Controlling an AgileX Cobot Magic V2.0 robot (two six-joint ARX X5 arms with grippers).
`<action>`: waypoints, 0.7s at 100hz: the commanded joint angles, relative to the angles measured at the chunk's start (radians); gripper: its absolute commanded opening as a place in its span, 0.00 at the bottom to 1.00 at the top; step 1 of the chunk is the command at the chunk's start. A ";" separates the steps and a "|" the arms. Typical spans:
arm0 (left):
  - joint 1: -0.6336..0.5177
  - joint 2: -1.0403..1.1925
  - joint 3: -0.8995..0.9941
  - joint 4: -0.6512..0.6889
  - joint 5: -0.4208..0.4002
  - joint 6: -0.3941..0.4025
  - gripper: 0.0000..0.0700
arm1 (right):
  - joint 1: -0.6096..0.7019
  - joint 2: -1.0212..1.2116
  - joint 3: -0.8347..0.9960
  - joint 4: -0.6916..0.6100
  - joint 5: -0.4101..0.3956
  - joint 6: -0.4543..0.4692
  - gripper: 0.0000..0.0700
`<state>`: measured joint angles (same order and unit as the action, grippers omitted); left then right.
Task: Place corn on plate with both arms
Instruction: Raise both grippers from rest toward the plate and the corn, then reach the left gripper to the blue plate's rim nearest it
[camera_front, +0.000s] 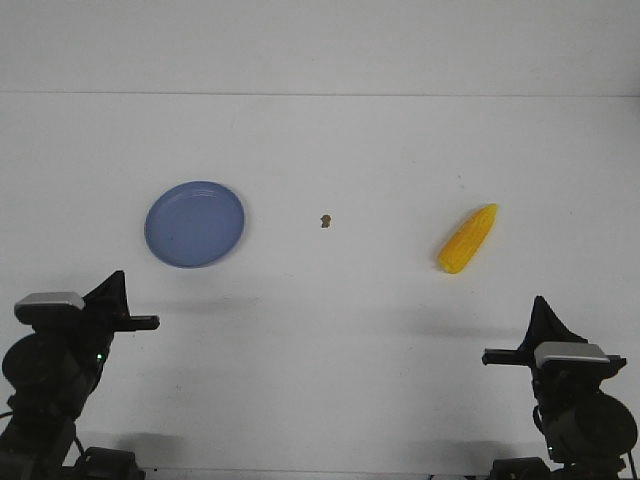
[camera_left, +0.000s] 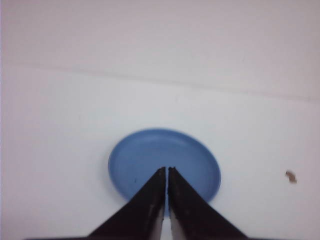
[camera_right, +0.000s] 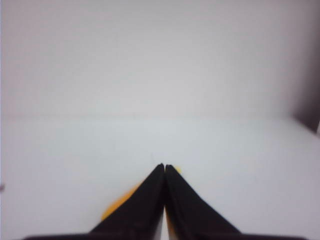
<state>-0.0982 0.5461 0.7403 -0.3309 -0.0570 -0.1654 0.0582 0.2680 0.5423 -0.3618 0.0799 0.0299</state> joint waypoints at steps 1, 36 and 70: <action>0.001 0.080 0.070 -0.050 -0.005 -0.008 0.02 | 0.001 0.082 0.096 -0.092 -0.001 0.000 0.00; 0.000 0.290 0.169 -0.155 -0.003 -0.005 0.02 | 0.001 0.448 0.350 -0.352 -0.004 0.000 0.00; 0.000 0.285 0.169 -0.164 -0.003 -0.006 0.28 | 0.001 0.504 0.350 -0.350 -0.007 0.007 0.27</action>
<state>-0.0986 0.8253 0.8902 -0.4973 -0.0566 -0.1711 0.0582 0.7673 0.8753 -0.7208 0.0750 0.0299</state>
